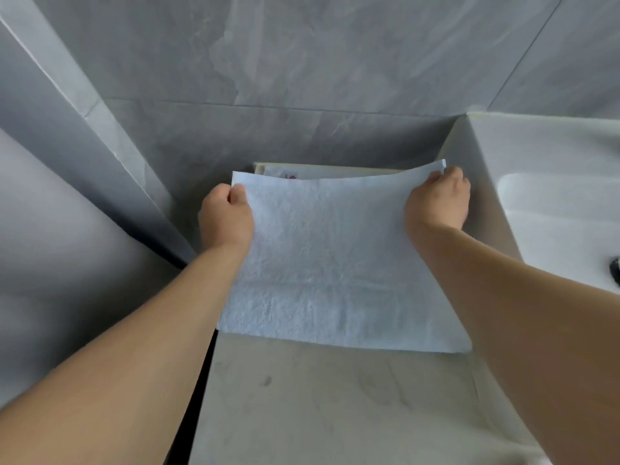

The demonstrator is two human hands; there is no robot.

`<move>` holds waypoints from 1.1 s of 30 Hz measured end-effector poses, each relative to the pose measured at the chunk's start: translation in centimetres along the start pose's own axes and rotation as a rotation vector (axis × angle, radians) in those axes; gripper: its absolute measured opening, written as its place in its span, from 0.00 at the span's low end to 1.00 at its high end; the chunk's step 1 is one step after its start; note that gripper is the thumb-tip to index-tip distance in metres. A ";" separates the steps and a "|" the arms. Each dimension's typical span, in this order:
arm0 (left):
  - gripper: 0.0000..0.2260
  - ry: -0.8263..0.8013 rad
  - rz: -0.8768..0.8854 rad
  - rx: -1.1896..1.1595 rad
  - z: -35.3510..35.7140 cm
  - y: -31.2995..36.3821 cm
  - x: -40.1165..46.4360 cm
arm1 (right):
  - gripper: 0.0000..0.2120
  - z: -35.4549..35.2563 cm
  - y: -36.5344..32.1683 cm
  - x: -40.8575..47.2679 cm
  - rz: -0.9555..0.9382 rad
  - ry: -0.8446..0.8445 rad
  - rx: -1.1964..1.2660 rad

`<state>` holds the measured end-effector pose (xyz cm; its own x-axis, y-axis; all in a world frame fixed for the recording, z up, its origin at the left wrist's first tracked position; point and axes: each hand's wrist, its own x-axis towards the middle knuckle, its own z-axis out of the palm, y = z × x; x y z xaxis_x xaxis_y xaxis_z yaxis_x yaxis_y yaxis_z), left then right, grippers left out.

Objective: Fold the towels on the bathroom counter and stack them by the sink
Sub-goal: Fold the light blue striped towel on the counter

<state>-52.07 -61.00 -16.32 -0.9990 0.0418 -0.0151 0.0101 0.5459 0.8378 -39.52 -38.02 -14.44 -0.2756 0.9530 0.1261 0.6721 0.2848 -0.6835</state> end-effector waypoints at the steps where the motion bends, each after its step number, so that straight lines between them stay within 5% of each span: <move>1: 0.18 0.005 0.017 0.015 0.7 0.5 0.8 | 0.13 0.6 -0.1 0.7 0.027 0.002 0.010; 8: 0.18 -0.009 -0.003 0.060 6.0 2.6 5.1 | 0.13 4.0 -0.1 3.9 0.210 -0.008 -0.011; 23: 0.13 -0.007 0.109 0.489 5.2 -0.7 6.1 | 0.14 5.3 0.7 4.5 0.061 -0.230 -0.335; 33: 0.15 0.012 -0.061 0.424 6.9 0.6 7.5 | 0.15 8.1 0.6 5.1 0.132 -0.081 -0.398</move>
<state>-59.29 -54.63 -19.72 -0.9988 -0.0096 -0.0488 -0.0343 0.8426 0.5374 -46.10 -33.81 -20.04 -0.2118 0.9772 -0.0116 0.9139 0.1939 -0.3568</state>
